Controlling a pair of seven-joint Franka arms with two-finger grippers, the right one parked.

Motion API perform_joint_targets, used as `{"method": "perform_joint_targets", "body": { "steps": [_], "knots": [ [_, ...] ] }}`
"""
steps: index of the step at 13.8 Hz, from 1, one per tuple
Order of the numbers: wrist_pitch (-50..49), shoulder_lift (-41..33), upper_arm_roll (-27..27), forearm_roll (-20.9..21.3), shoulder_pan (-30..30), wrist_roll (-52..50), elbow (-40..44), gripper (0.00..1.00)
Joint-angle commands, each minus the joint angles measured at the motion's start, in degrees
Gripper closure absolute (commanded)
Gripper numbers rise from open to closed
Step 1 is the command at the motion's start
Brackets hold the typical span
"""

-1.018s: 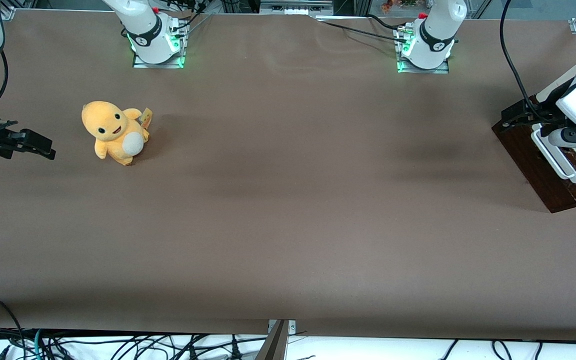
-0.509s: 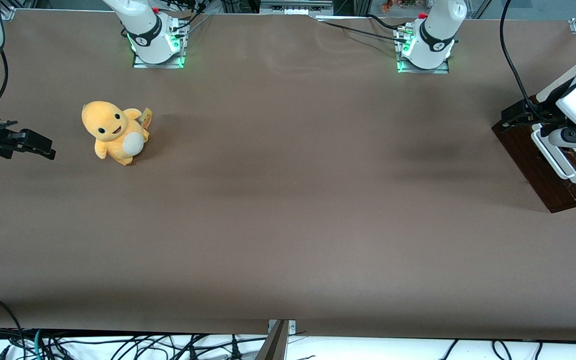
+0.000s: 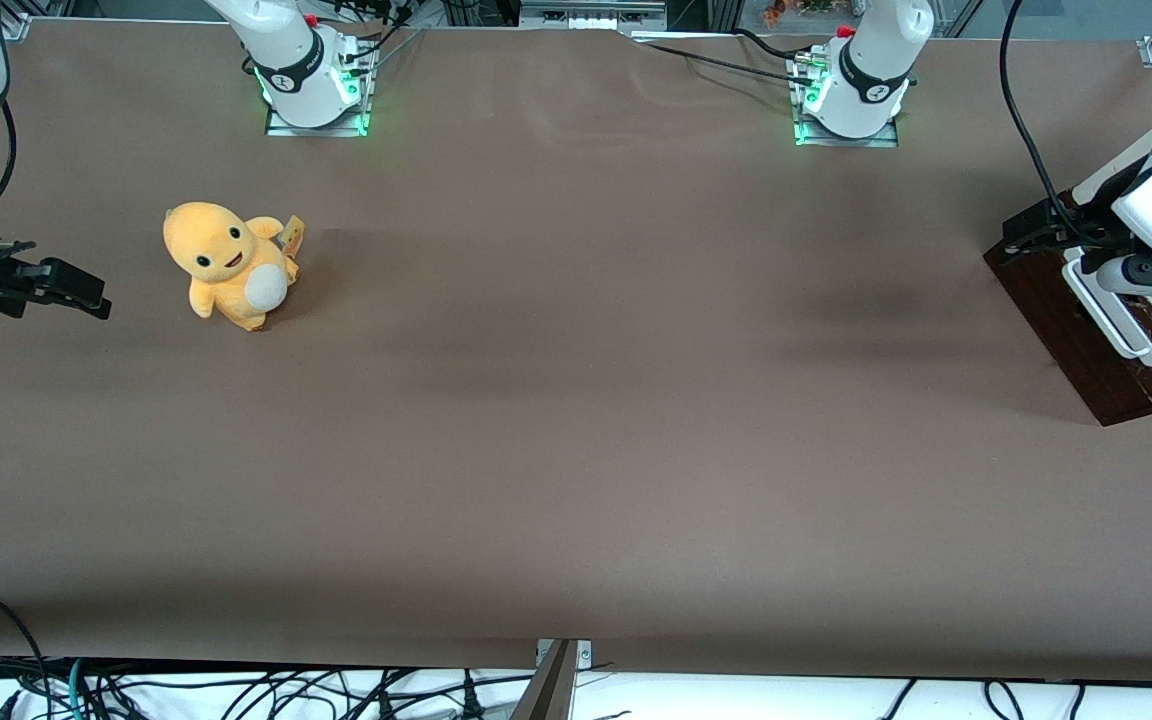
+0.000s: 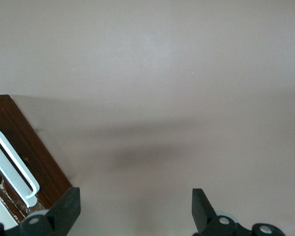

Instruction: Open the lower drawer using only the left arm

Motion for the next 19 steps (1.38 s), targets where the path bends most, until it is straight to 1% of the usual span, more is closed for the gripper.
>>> {"method": "perform_joint_targets", "body": {
  "steps": [1,6,9,10,11,12,13,14,16,18,19],
  "knots": [
    [-0.1,0.0,-0.3,0.7,0.1,-0.4,0.2,0.00],
    [-0.2,1.0,-0.3,0.7,0.1,-0.5,0.3,0.00],
    [-1.6,4.4,-0.6,0.9,-0.2,-3.7,0.4,0.00],
    [-1.6,5.5,-0.6,2.6,-0.2,-4.5,0.4,0.00],
    [-1.7,7.3,-0.7,5.4,-0.4,-5.2,0.4,0.00],
    [-1.8,9.1,-0.7,6.9,-0.4,-6.4,0.4,0.00],
    [-1.8,10.8,-0.6,8.0,-0.4,-8.7,0.4,0.00],
    [-1.9,12.6,-0.5,10.0,-0.4,-12.1,0.4,0.00],
    [-2.6,16.1,-0.7,16.3,-0.8,-18.7,0.4,0.00],
    [-2.8,19.0,-0.6,20.9,-0.9,-19.5,0.4,0.00],
    [-3.6,20.5,-0.7,24.5,-1.1,-20.1,0.4,0.00]
  ]
}}
